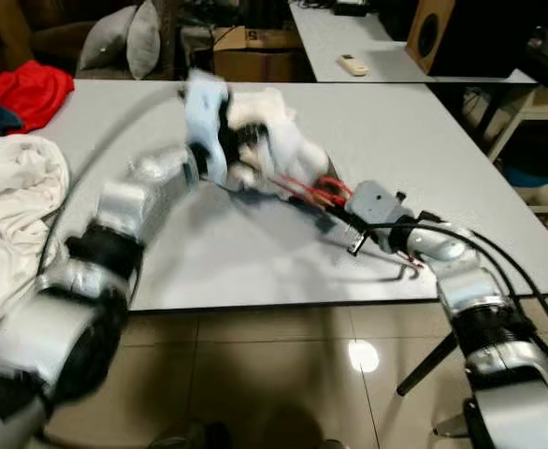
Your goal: Hang hanger
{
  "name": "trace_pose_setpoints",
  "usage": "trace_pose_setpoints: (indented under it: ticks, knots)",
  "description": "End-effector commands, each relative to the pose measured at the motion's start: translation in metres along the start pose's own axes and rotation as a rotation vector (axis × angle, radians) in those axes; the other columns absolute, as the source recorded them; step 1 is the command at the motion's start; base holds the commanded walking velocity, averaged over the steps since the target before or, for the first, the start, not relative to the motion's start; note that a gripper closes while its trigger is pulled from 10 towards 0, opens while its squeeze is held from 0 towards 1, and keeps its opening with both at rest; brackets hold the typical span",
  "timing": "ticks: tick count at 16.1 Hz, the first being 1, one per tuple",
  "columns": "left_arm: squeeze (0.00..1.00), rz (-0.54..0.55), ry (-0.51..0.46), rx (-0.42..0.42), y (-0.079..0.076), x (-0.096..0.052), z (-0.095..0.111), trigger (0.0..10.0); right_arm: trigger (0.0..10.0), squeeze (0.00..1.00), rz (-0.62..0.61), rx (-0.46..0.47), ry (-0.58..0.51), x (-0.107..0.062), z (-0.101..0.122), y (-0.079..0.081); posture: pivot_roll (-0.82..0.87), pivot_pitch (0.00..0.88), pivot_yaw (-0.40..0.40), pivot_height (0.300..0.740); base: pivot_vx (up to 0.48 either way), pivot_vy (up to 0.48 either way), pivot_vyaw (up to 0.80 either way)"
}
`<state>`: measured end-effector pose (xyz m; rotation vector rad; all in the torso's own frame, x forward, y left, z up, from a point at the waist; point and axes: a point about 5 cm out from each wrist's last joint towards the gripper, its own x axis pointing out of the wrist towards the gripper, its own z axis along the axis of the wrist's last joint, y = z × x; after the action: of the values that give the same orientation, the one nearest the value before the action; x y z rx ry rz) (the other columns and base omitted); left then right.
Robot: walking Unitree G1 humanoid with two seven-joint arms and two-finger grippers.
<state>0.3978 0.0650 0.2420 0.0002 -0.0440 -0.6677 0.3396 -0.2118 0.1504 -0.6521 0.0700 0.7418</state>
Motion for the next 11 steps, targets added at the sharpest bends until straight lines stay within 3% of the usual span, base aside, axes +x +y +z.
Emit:
trace_pose_setpoints:
  ticks: [1, 4, 6, 9, 11]
  knots:
    - [0.0, 0.044, -0.022, 0.039, 0.008, 0.001, 0.009, 10.0, 10.0, 0.0, -0.001, 0.005, -0.021, -0.008, 0.006, -0.004, -0.08, 0.003, 0.074, 0.74, 0.0, 0.0, 0.0]
    - [0.0, 0.203, -0.093, 0.119, 0.031, 0.003, 0.04, 10.0, 10.0, 0.0, 0.114, -0.006, 0.007, -0.028, 0.009, 0.011, -0.08, 0.0, 0.081, 0.74, 0.0, 0.0, 0.0]
    - [0.0, 0.249, -0.124, 0.129, 0.037, 0.003, 0.052, 10.0, 10.0, 0.0, 0.144, 0.007, 0.034, -0.039, 0.009, 0.014, -0.08, 0.0, 0.086, 0.74, 0.0, 0.0, 0.0]
    - [0.0, 0.287, -0.09, 0.198, 0.039, 0.003, 0.043, 10.0, 10.0, 0.0, 0.143, 0.032, 0.056, -0.072, 0.021, 0.009, -0.08, 0.0, 0.087, 0.74, 0.0, 0.0, 0.0]
    - [0.0, 0.228, -0.035, 0.221, 0.033, 0.004, 0.026, 10.0, 10.0, 0.0, 0.116, 0.063, 0.027, -0.094, 0.037, 0.002, -0.09, 0.0, 0.085, 0.74, 0.0, 0.0, 0.0]
